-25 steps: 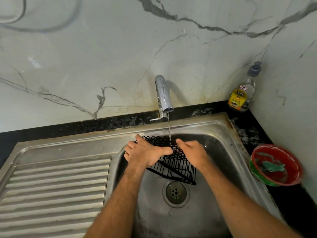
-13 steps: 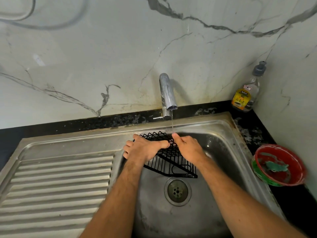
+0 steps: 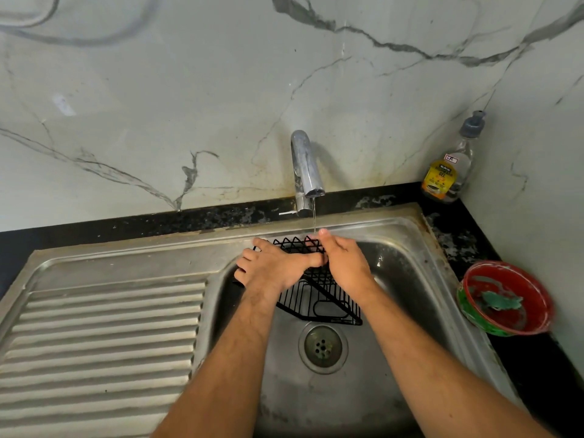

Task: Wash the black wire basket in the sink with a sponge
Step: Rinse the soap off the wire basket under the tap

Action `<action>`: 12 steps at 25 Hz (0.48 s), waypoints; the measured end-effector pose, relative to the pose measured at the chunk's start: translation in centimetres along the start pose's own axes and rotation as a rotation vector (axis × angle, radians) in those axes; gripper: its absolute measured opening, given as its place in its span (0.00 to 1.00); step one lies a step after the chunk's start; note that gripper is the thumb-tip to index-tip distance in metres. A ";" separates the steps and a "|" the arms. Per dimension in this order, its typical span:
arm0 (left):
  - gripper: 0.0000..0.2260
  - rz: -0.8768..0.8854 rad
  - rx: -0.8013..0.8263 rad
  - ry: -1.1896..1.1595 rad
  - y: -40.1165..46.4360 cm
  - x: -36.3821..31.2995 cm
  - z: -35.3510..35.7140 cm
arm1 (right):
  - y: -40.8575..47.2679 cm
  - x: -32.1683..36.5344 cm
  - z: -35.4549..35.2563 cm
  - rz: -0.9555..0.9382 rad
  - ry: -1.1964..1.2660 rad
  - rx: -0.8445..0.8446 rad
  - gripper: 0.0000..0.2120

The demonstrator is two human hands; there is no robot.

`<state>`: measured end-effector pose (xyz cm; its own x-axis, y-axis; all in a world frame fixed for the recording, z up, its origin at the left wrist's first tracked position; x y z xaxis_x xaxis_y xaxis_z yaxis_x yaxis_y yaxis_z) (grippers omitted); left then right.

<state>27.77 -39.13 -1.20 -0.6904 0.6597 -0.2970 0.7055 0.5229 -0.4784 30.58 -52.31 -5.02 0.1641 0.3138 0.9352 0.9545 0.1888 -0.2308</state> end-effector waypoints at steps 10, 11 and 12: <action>0.69 0.103 0.095 -0.075 0.3 0.7 -0.3 | -0.6 -2.3 -0.8 -0.011 -0.076 0.082 0.37; 0.69 0.117 0.106 -0.075 0.6 0.9 -0.5 | -1.0 -2.0 -0.6 -0.101 -0.024 0.056 0.35; 0.69 0.126 0.121 -0.077 0.8 1.2 -0.7 | -1.5 -1.7 -0.2 -0.185 0.013 0.037 0.31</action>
<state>27.57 -37.52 -1.37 -0.6116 0.6698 -0.4210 0.7657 0.3673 -0.5280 28.90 -53.35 -6.21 -0.0096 0.2585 0.9660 0.9590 0.2759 -0.0643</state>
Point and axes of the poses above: each hand's wrist, its own y-axis towards the middle knuckle, its own z-axis out of the palm, x = y × z, the point moved 1 cm from there along y, towards the middle knuckle, and after that the axes turned 1 degree about -x, right-handed, at the moved point
